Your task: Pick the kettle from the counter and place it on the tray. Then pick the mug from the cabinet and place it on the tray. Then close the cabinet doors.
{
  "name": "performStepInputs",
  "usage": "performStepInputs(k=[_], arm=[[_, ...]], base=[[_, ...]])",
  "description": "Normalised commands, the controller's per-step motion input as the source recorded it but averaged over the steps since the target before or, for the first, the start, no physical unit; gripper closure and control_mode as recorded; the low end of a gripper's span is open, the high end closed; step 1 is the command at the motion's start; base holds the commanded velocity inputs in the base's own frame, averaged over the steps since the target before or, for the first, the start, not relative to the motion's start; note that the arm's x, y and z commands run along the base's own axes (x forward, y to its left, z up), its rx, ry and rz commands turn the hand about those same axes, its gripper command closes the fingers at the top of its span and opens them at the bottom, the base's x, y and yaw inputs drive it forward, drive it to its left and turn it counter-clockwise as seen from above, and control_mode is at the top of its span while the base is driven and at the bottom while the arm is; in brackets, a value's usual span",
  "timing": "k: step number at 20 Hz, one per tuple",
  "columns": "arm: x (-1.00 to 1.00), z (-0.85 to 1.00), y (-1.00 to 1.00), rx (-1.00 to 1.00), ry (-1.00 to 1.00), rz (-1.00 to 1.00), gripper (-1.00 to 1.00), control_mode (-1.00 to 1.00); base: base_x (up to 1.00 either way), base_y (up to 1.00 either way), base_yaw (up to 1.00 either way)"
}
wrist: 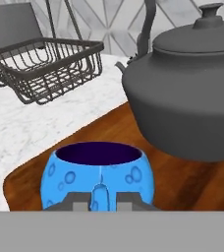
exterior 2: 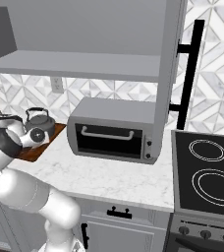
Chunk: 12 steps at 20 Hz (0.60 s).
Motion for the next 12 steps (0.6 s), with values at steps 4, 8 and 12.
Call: performStepInputs(k=[4, 8, 12], arm=[[-0.18, -0.11, -0.02, 0.00, 0.00, -0.02, -1.00, -1.00], [-0.26, -0.04, -0.01, 0.00, 0.00, -0.02, -1.00, -1.00], [-0.19, 0.00, 0.00, 0.00, 0.00, -0.02, -1.00, -1.00]], base=[[0.00, 0.00, 0.00], [0.00, 0.00, 0.00], [0.00, 0.00, 0.00]])
